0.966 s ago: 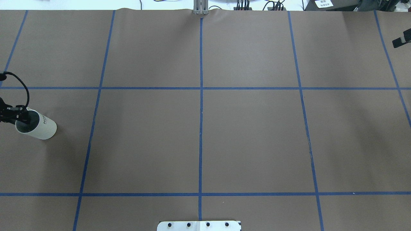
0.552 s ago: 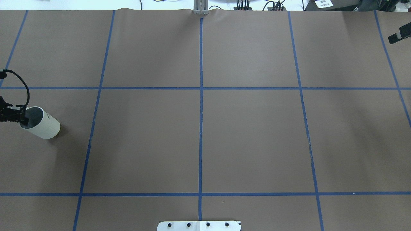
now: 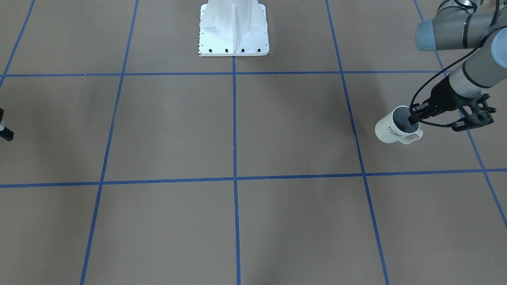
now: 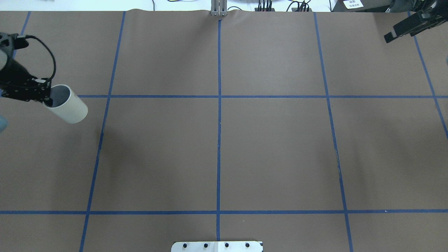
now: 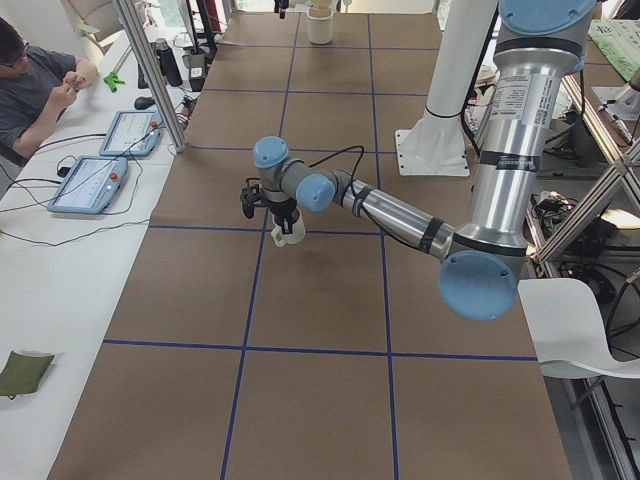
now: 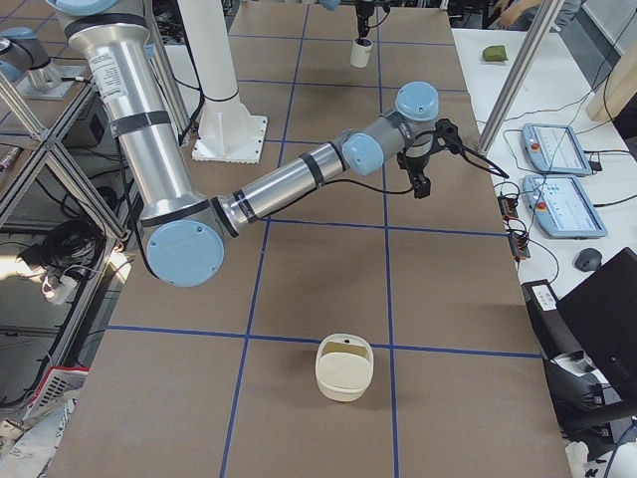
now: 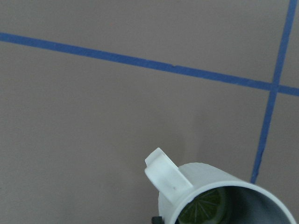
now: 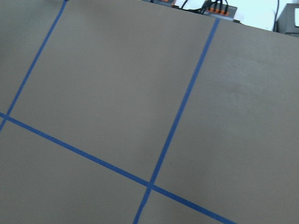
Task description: Left arm hands cup to right arm to dump lemon
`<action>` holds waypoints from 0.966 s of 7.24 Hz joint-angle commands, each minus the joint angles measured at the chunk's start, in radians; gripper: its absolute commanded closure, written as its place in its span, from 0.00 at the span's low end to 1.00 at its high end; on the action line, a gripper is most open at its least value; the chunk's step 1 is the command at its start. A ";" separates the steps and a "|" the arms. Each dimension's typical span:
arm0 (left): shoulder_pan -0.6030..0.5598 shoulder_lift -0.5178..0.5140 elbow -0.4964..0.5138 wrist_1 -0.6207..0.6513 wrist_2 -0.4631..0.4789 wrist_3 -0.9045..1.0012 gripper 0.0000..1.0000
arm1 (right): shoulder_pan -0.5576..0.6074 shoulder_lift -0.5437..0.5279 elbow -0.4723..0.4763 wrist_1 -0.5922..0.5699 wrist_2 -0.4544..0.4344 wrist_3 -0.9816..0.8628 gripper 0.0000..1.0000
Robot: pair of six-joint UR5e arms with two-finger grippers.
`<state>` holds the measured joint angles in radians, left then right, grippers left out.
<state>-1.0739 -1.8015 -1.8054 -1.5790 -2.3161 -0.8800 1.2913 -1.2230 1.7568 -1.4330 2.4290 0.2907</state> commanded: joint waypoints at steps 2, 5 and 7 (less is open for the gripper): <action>0.006 -0.362 0.188 0.097 -0.025 -0.277 1.00 | -0.152 0.068 -0.056 0.243 -0.152 0.123 0.02; 0.029 -0.527 0.407 0.032 -0.025 -0.353 1.00 | -0.376 0.169 -0.048 0.413 -0.519 0.154 0.02; 0.038 -0.599 0.521 -0.076 -0.025 -0.442 1.00 | -0.554 0.271 -0.042 0.417 -0.762 0.156 0.02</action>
<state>-1.0406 -2.3494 -1.3595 -1.5986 -2.3408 -1.2756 0.8495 -1.0145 1.7128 -1.0247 1.8209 0.4435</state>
